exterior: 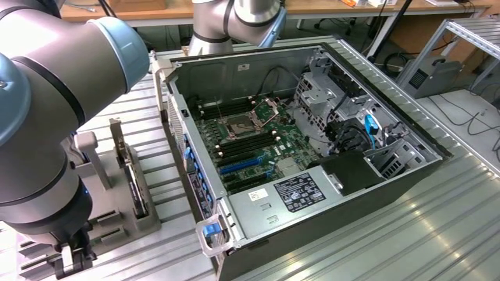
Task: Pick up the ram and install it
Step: 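Pick up the ram and move it above insertion slot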
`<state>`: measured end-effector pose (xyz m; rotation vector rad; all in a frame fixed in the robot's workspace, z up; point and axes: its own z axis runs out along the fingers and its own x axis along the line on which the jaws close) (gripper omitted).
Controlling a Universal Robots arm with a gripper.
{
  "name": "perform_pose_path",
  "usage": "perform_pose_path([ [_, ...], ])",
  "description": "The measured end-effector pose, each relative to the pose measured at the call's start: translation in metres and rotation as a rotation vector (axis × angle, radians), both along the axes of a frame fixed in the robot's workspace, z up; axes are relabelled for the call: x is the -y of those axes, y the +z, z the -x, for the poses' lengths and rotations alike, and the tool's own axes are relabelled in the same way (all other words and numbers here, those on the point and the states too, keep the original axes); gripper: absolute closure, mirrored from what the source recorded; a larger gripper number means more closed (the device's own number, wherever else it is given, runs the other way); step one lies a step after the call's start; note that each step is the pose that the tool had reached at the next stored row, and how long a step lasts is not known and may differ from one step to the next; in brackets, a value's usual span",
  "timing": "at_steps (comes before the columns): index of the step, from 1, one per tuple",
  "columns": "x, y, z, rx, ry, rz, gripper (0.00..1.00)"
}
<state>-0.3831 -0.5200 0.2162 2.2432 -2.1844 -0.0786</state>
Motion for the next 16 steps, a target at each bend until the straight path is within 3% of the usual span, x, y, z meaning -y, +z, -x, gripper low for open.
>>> perform_pose_path([
  [16, 0.0000, -0.0022, 0.0000, 0.0008, 0.000, -0.0019, 0.46],
])
